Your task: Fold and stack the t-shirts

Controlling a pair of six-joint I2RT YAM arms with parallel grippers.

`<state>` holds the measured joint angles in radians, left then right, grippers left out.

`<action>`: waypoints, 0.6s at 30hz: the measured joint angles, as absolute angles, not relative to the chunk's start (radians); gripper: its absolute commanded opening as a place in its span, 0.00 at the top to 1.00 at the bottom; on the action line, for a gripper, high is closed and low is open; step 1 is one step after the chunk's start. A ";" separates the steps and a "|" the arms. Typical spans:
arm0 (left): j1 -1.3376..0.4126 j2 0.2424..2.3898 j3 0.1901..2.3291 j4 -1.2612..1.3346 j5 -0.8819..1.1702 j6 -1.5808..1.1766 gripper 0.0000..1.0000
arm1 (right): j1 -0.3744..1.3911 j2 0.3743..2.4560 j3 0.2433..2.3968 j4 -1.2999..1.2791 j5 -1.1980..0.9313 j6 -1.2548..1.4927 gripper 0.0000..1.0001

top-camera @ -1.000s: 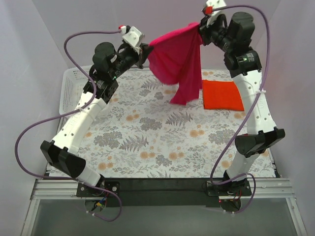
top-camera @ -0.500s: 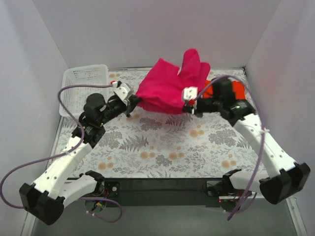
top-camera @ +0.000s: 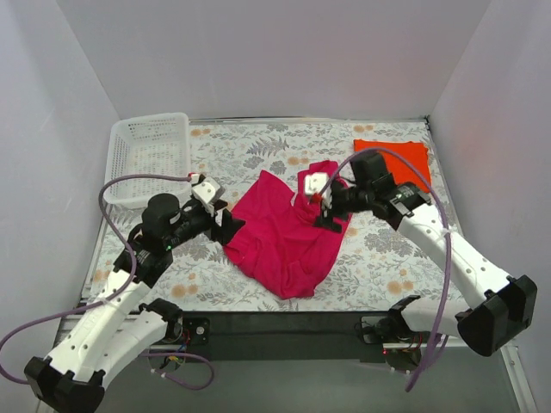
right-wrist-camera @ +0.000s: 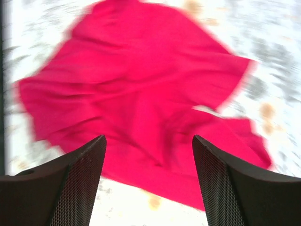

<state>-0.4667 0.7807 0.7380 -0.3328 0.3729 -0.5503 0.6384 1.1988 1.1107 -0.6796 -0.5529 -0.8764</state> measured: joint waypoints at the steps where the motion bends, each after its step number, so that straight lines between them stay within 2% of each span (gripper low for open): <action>1: -0.467 0.757 0.744 -0.326 0.361 -0.574 0.33 | 0.586 1.209 1.137 -0.642 -0.548 -0.842 0.33; 3: -0.467 0.738 0.755 -0.310 0.335 -0.612 0.29 | 0.495 1.241 1.164 -0.567 -0.527 -0.761 0.37; 9: -0.467 0.859 0.762 -0.292 0.194 -0.830 0.28 | 0.292 1.470 1.137 -0.425 -0.374 -0.449 0.50; 18: -0.459 1.218 0.766 -0.289 0.043 -1.061 0.28 | 0.128 1.623 1.030 -0.361 -0.224 -0.181 0.52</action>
<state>-0.4595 1.2179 0.7658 -0.2886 0.0425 -1.0615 0.1284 1.6230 1.0302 -0.3614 -0.2237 -0.1814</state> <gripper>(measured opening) 0.718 0.483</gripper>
